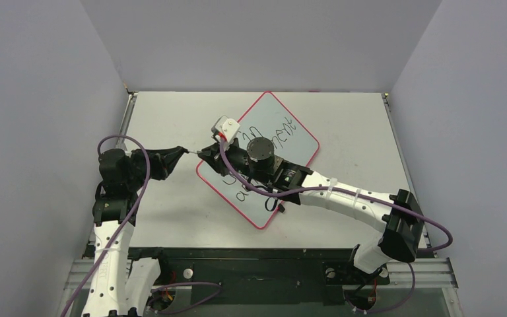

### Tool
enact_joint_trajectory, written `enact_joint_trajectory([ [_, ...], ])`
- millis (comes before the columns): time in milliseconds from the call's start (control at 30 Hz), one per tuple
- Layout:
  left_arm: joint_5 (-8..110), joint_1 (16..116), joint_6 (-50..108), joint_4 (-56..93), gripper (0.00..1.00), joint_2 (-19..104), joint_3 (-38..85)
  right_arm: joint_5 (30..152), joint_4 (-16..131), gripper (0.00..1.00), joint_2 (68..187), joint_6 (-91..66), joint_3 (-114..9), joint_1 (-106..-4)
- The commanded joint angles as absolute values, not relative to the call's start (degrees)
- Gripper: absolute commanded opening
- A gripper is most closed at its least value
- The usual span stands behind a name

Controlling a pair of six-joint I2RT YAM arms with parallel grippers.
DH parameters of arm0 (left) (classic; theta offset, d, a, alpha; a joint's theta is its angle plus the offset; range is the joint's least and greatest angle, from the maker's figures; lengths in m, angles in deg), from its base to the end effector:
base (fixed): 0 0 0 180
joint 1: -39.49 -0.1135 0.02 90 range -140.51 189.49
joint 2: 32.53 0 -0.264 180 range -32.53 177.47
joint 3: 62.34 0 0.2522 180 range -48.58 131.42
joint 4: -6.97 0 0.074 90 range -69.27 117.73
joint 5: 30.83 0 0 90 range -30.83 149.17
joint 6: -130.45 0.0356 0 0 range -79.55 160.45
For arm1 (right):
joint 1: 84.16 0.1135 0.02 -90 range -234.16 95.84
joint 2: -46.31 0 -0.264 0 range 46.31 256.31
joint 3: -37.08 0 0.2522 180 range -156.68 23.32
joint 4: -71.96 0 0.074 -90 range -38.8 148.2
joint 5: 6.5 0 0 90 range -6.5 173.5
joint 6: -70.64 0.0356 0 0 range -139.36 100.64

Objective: Write a sentence on the whiteboard
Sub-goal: Close the whiteboard marker at the center of the board.

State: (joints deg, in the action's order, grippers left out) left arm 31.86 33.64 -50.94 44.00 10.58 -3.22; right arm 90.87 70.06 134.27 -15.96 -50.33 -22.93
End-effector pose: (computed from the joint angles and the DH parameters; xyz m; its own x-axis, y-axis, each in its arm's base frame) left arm 0.1691 0.0009 0.3256 -0.3267 -0.9264 0.1872 -0.3649 -0.0590 -0.9292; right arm 0.1750 0.3283 0.3702 -0.0758 -0.0158 -0.9970 -0.9281 0.3666 0.0647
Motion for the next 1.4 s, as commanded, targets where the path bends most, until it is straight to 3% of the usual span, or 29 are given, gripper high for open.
enact_joint_trajectory([
  [0,31.23,33.37,-51.9,41.03,0.0,9.75,-2.9,89.73,71.73,0.0,134.52,-16.78,-52.69,-22.4],
  [1367,32.26,33.32,-54.8,40.18,0.0,8.95,-5.47,85.4,69.61,0.0,133.81,-18.57,-51.47,-20.71],
])
